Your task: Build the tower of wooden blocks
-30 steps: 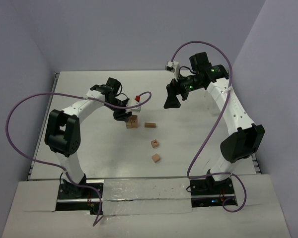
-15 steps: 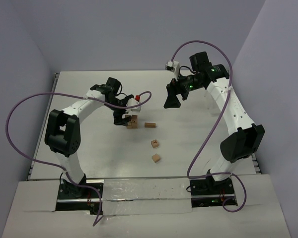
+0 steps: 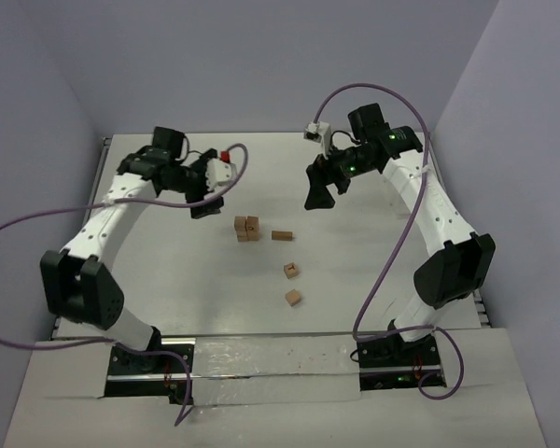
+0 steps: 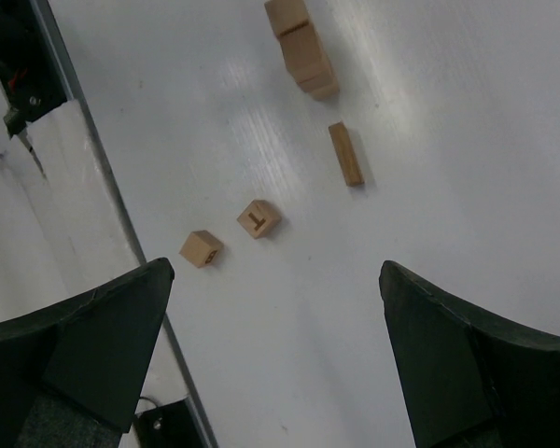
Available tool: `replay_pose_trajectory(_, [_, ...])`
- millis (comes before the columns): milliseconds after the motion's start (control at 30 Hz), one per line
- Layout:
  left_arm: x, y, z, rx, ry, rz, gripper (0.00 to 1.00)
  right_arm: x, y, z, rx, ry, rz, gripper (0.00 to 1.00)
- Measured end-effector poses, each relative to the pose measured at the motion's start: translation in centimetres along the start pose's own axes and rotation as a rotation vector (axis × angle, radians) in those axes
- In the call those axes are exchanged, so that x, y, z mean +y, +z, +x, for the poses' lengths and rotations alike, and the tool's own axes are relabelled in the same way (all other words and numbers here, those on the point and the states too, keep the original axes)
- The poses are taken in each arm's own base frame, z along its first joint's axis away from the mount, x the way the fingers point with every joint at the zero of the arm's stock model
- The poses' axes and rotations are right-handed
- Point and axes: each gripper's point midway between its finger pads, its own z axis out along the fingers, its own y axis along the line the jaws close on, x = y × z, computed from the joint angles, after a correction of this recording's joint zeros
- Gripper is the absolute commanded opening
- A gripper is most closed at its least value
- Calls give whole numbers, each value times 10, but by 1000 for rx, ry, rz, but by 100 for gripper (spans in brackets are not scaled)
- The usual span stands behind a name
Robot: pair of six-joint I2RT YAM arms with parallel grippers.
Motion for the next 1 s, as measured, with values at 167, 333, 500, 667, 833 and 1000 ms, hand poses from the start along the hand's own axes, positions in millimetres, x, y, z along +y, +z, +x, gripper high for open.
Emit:
replay_pose_trajectory(167, [11,-81,7,-92,-217,-323,99,6,25,52,111,103,33,90])
replay_pose_trajectory(333, [-5,-108,8,-183,-406,-493,99,33,71,106,285,123,63,86])
replay_pose_trajectory(500, [-20,-105,43,-166,-656,-582,99,56,103,132,370,146,112,86])
replay_pose_trajectory(667, [-18,-118,71,-159,-826,-715,99,41,126,135,377,205,223,78])
replay_pose_trajectory(833, [-7,-131,81,-174,-885,-811,99,27,146,151,429,276,303,65])
replay_pose_trajectory(1000, [-3,-134,83,-177,-902,-837,99,17,159,167,476,325,347,58])
